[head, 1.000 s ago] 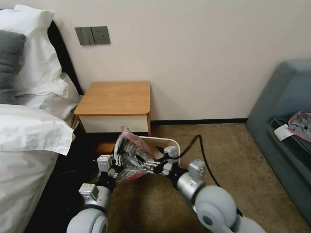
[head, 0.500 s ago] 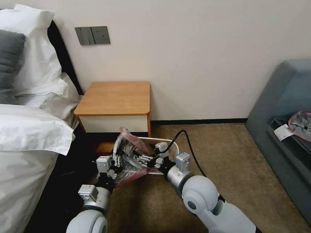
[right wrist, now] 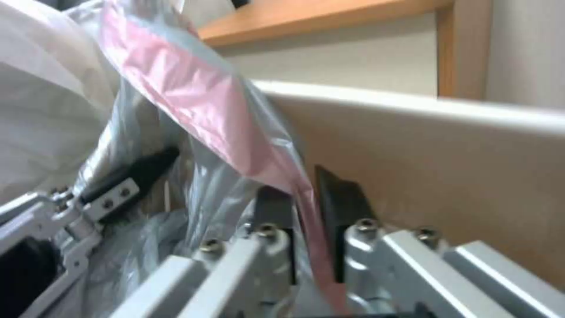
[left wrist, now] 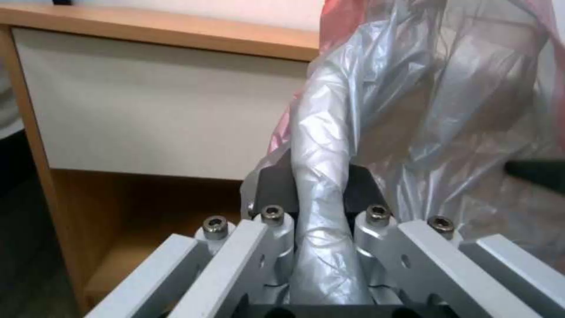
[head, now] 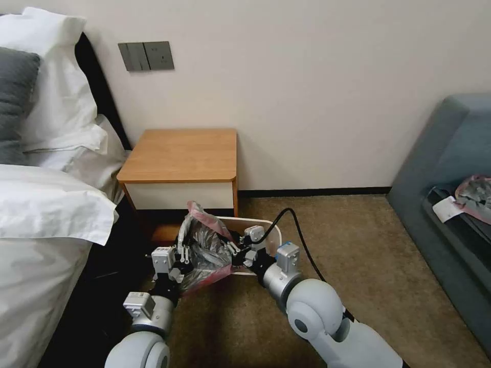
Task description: Pick up the garbage bag from the table and place it over the trash can.
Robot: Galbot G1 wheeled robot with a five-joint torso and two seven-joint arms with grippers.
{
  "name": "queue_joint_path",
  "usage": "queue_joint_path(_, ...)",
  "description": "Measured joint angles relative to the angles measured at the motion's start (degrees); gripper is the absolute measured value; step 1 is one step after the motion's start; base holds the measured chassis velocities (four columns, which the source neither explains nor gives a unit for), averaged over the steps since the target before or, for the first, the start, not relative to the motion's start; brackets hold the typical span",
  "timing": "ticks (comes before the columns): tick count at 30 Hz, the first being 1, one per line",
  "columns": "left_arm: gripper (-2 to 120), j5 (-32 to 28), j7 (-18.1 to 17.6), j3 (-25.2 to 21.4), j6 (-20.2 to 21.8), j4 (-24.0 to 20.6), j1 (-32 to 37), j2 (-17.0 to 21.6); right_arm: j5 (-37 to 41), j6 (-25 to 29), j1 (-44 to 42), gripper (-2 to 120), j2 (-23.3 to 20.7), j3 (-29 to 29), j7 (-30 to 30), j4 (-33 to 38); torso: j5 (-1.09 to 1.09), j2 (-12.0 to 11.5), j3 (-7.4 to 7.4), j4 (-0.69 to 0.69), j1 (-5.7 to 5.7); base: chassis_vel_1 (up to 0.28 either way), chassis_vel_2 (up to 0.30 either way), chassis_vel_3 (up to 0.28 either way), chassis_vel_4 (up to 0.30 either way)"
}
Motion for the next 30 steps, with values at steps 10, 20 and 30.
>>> queue_joint_path(10, 9, 0.0, 0.0, 0.3, -0.1, 0.3, -0.1, -0.2, -1.8, 0.4, -0.9, 0, 0.8, -0.6, -0.8, -0.4, 0.0, 0.0, 0.0, 0.0, 0.0, 0.0, 0.0, 0.0, 0.0)
queue_joint_path(20, 9, 0.0, -0.2, -0.4, -0.1, 0.9, -0.2, 0.0, -5.8, 2.5, -1.9, 0, -0.4, -0.4, -2.1, 1.3, 0.0, 0.0, 0.0, 0.0, 0.0, 0.0, 0.0, 0.0, 0.0)
queue_joint_path(30, 9, 0.2, -0.6, -0.3, -0.1, 1.5, -0.2, 0.0, -5.9, 4.3, -1.8, 0, -2.5, 6.1, -3.2, 3.7, 0.0, 0.0, 0.0, 0.0, 0.0, 0.0, 0.0, 0.0, 0.0)
